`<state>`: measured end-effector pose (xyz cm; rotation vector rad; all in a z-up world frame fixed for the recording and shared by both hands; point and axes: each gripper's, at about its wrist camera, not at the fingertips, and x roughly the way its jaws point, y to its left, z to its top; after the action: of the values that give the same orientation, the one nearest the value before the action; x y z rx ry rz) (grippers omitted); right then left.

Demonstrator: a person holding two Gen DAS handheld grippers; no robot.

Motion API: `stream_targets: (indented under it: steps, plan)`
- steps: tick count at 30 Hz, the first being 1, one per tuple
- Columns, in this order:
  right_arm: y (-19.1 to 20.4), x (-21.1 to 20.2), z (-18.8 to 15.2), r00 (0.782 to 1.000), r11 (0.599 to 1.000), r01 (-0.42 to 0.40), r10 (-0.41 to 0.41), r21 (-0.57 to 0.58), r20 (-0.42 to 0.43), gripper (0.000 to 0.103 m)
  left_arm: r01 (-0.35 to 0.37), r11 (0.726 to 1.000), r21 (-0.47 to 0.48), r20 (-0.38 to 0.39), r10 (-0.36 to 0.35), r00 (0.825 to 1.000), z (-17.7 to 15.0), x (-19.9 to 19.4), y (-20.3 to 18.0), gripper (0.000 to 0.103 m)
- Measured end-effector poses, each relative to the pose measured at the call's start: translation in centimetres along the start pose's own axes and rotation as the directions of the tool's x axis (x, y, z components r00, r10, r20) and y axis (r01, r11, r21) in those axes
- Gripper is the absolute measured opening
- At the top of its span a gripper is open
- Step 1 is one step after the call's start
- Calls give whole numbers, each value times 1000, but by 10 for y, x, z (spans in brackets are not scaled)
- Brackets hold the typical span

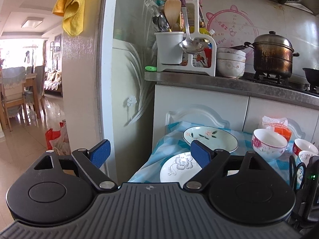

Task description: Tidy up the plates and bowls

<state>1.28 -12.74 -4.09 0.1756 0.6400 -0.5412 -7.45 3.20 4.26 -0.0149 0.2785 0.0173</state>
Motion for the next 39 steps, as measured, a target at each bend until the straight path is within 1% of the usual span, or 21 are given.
stream_targets:
  steps: [2, 5, 7, 10, 13, 16, 21, 25, 32, 39]
  plan:
    - [3, -15, -4, 999, 1000, 7, -5, -28, 51, 102, -4, 1000, 12, 7, 3, 1000, 1, -7, 3, 103]
    - [3, -44, -4, 993, 999, -39, 42, -32, 111, 102, -4, 1000, 18, 4, 4, 1000, 3, -16, 8, 103]
    - [3, -66, -3, 986, 998, -53, 59, -44, 154, 102, 1, 1000, 21, 3, -1, 1000, 4, -23, 11, 103]
    - [0, -98, -4, 975, 996, -52, 66, -70, 212, 102, 11, 1000, 24, 9, -11, 1000, 5, -38, 15, 103]
    - [-4, -124, -4, 965, 995, -51, 70, -81, 251, 102, 32, 999, 24, 13, -32, 999, 8, -52, 17, 103]
    - [-12, -147, -8, 961, 995, -44, 65, -85, 268, 102, 56, 998, 31, 17, -56, 998, 10, -69, 19, 103]
    - [-29, -178, -17, 957, 998, -29, 43, -55, 285, 102, 97, 995, 28, 12, -97, 995, 12, -95, 23, 103]
    - [-44, -204, -24, 952, 999, -40, 46, -24, 304, 102, 127, 991, 29, 4, -127, 992, 12, -112, 25, 103]
    - [-72, -241, -41, 940, 997, -73, 69, -1, 334, 102, 152, 984, 88, 0, -153, 988, 9, -137, 20, 103]
    - [-101, -265, -62, 942, 998, -59, 46, 28, 333, 102, 199, 972, 125, -20, -198, 980, -1, -159, 11, 103]
